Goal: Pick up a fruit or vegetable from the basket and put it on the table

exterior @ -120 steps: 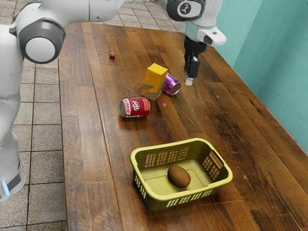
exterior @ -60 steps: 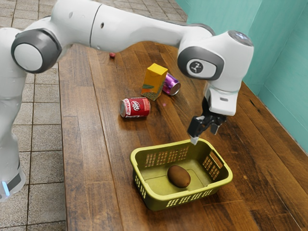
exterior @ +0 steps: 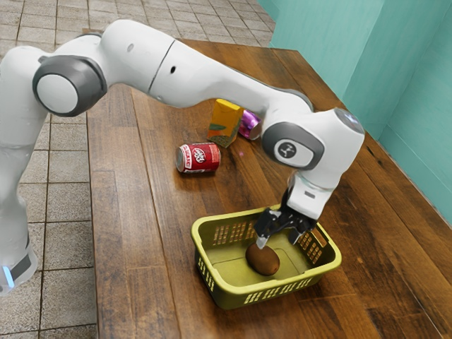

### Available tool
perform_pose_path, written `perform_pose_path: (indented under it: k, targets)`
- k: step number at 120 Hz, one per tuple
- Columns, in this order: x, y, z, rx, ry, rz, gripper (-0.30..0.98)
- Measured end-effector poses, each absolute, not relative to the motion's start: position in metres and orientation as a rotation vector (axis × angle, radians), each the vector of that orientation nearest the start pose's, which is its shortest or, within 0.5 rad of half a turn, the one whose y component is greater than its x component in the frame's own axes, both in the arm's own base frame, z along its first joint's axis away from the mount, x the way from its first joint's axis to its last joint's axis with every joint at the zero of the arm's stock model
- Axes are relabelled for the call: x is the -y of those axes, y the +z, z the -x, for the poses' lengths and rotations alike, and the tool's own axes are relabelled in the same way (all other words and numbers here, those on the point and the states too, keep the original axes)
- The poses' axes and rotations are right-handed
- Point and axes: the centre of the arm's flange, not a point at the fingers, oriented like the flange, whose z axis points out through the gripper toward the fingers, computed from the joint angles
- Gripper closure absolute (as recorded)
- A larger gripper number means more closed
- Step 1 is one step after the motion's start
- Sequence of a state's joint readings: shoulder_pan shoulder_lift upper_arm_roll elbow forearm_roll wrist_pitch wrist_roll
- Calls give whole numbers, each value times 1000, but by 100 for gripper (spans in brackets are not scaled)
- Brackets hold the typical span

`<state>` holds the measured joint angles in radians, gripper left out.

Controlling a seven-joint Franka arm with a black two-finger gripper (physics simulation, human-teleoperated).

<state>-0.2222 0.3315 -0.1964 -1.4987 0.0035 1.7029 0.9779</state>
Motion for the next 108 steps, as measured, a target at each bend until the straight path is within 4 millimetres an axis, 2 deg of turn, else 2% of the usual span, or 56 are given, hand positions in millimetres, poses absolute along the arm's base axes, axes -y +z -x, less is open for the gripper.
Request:
perform_pose_path:
  k: [26, 52, 73, 99, 108]
  targets:
    - [257, 460, -600, -2165, 140, 2410, 0]
    - [252, 451, -579, -2171, 160, 2408, 0]
    - [252, 430, -576, -2164, 160, 2416, 0]
    - [253, 415, -578, -2157, 139, 2422, 0]
    - [253, 413, -578, -2155, 133, 2421, 14]
